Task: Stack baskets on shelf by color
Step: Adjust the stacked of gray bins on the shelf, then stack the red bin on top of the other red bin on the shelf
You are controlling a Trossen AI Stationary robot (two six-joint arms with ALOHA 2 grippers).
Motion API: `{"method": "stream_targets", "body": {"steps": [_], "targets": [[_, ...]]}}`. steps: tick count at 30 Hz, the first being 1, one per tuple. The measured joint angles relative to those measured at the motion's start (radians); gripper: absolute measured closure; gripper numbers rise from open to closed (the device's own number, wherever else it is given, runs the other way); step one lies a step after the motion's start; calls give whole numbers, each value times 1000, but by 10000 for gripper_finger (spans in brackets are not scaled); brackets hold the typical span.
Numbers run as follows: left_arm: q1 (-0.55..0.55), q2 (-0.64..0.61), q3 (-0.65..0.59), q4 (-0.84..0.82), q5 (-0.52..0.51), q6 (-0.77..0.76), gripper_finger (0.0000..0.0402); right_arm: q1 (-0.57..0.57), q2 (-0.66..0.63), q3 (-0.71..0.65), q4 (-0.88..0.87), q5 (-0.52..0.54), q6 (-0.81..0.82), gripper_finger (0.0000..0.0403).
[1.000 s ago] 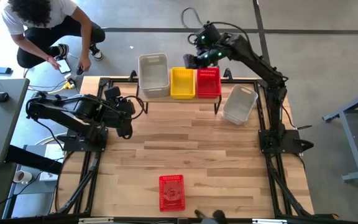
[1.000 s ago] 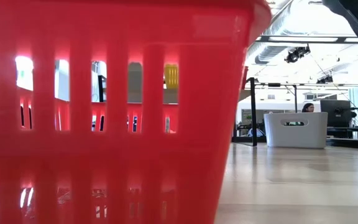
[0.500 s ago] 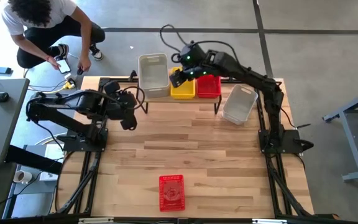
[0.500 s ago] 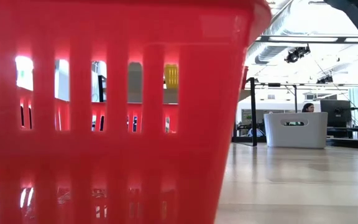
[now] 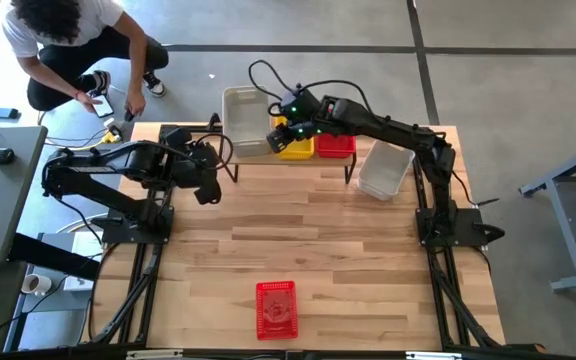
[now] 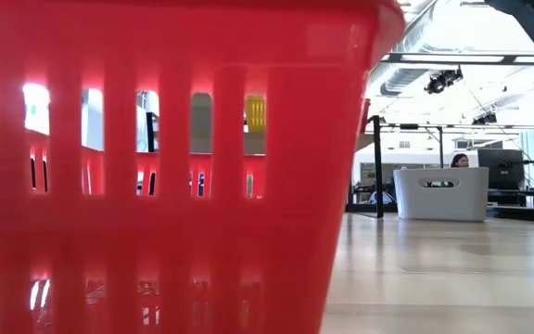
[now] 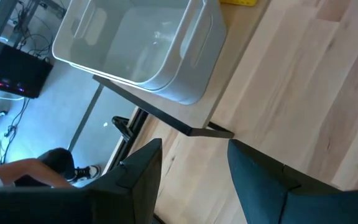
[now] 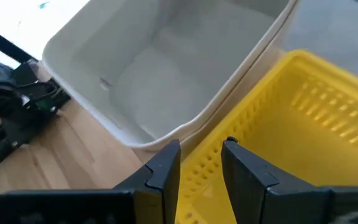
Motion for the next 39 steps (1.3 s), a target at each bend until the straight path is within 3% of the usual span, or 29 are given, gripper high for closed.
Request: {"method": "stream_targets", "body": {"steps": [8, 23, 31, 39], "targets": [[0, 0, 0, 0, 0, 0, 229, -2, 11, 1, 14, 36, 5, 300], [0, 0, 0, 0, -3, 2, 229, 12, 33, 1, 44, -10, -19, 300], [0, 0, 0, -1, 56, -25, 229, 28, 22, 60, -104, -2, -12, 300], [-25, 0, 0, -43, 147, -93, 229, 128, 21, 158, -259, -10, -55, 300]]}}
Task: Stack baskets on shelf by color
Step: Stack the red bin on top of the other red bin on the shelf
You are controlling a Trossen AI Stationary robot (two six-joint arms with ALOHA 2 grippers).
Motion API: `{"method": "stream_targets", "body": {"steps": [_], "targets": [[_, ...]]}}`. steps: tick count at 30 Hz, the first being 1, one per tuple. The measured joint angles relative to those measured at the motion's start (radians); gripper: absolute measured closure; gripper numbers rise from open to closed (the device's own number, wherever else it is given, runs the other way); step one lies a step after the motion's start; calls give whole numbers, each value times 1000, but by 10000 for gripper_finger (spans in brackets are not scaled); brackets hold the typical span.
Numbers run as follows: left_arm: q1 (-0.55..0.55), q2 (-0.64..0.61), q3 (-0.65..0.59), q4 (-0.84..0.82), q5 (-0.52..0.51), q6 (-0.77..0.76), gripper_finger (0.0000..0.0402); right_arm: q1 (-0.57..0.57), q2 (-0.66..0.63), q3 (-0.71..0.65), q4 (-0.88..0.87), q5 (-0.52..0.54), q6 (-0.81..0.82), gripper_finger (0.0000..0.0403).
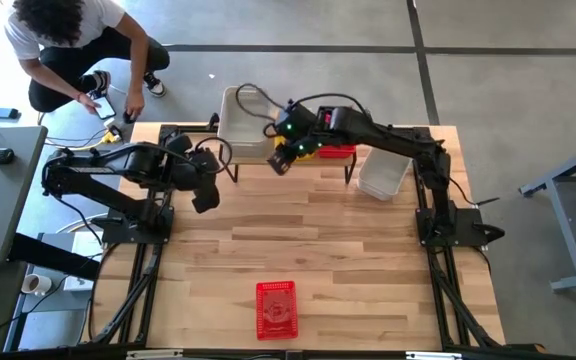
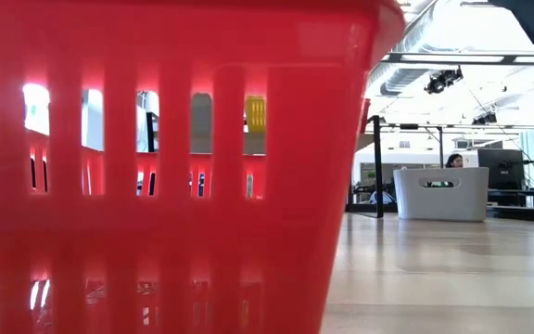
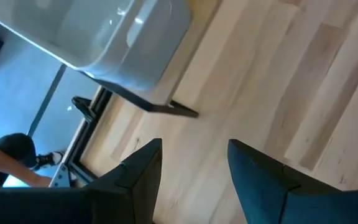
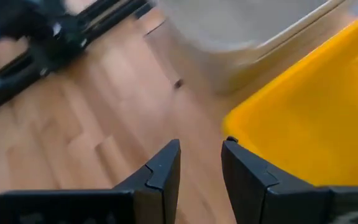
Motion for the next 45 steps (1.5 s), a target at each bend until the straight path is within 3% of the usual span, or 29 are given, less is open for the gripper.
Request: {"method": "stream_targets", "body": {"steps": [14, 25, 32, 45], "targets": [[-45, 0, 0, -59, 3, 6, 229, 280, 0, 23, -104, -171, 50, 300], [-45, 0, 0, -59, 31, 3, 229, 507, 2, 23, -99, -159, 0, 299], [-45, 0, 0, -60, 49, -40, 229, 607, 9, -29, -53, -133, 55, 299], [-45, 0, 0, -60, 142, -98, 229, 729, 8, -207, 210, -85, 85, 299]]}}
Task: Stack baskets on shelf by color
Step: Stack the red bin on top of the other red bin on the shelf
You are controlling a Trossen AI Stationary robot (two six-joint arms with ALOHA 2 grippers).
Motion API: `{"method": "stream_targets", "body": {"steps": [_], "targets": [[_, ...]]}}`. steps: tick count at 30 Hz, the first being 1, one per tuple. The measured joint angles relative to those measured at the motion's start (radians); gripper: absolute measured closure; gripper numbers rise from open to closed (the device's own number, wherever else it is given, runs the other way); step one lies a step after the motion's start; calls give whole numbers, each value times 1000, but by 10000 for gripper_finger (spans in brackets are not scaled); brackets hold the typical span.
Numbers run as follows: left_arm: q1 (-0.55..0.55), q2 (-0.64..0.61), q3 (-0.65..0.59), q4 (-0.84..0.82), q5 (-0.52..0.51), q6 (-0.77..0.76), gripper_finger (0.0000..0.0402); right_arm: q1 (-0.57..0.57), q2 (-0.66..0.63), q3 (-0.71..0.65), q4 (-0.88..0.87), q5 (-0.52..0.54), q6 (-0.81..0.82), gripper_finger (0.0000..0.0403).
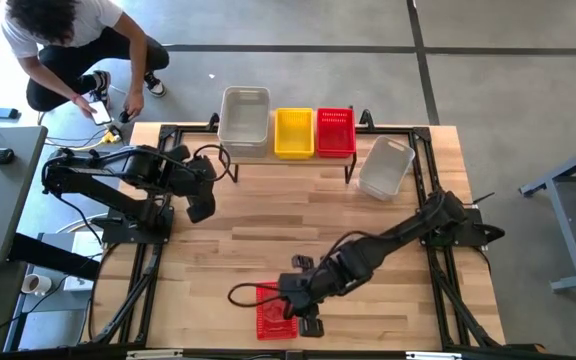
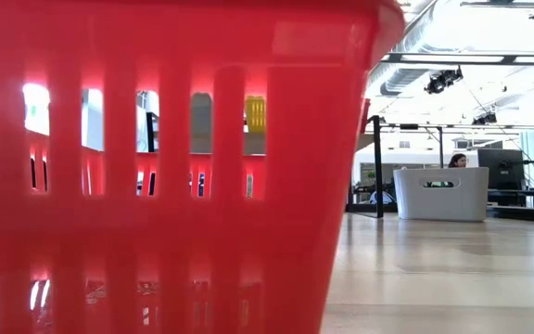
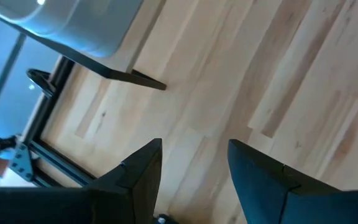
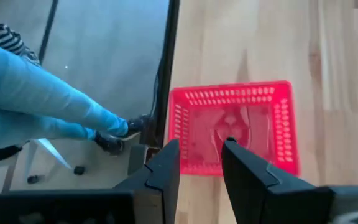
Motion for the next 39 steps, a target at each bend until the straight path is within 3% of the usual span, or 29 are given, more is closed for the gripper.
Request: {"method": "stream_targets", "body": {"steps": [12, 22, 28, 39], "targets": [[0, 0, 0, 0, 41, -35, 229, 41, 1, -193, 387, -2, -24, 299], [0, 0, -38, 0, 41, -35, 229, 51, 1, -230, 597, 2, 20, 299], [0, 0, -69, -4, 51, -38, 229, 63, 1, -230, 618, 2, 28, 300], [0, 0, -85, -6, 90, -54, 229, 71, 0, -116, 462, 58, 7, 300]]}}
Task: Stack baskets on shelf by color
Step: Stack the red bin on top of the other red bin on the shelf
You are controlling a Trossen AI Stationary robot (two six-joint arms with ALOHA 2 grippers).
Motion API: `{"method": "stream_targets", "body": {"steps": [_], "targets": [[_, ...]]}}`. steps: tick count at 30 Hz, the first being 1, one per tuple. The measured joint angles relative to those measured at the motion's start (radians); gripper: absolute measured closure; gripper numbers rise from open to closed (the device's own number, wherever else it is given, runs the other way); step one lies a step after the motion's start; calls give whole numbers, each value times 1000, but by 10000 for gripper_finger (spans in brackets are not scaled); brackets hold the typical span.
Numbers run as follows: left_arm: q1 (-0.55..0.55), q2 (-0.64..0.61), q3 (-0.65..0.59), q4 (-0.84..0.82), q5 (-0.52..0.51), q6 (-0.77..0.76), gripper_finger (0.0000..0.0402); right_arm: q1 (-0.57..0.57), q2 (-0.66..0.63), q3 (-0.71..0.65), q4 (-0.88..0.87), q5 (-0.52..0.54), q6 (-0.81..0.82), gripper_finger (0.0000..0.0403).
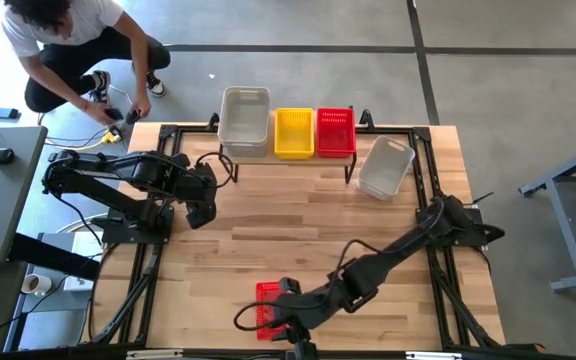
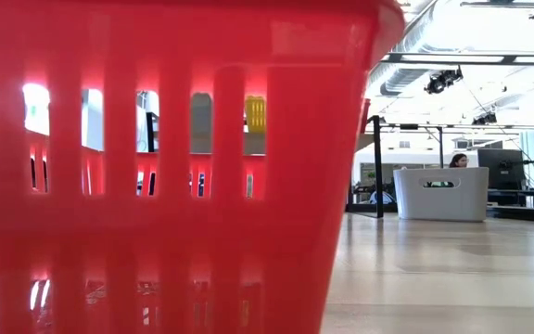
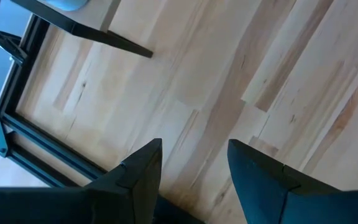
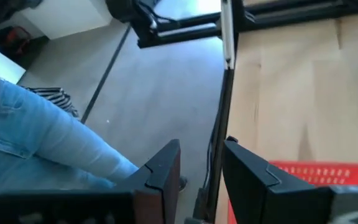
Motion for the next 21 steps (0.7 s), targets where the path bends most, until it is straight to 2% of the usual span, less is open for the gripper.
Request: {"method": "stream_targets", "body": {"steps": [8, 21], "targets": [[0, 0, 0, 0, 0, -7, 229, 24, 29, 1, -41, -21, 10, 300], [2, 0, 0, 2, -1, -7, 229, 55, 101, -6, -91, -56, -159, 300]]}}
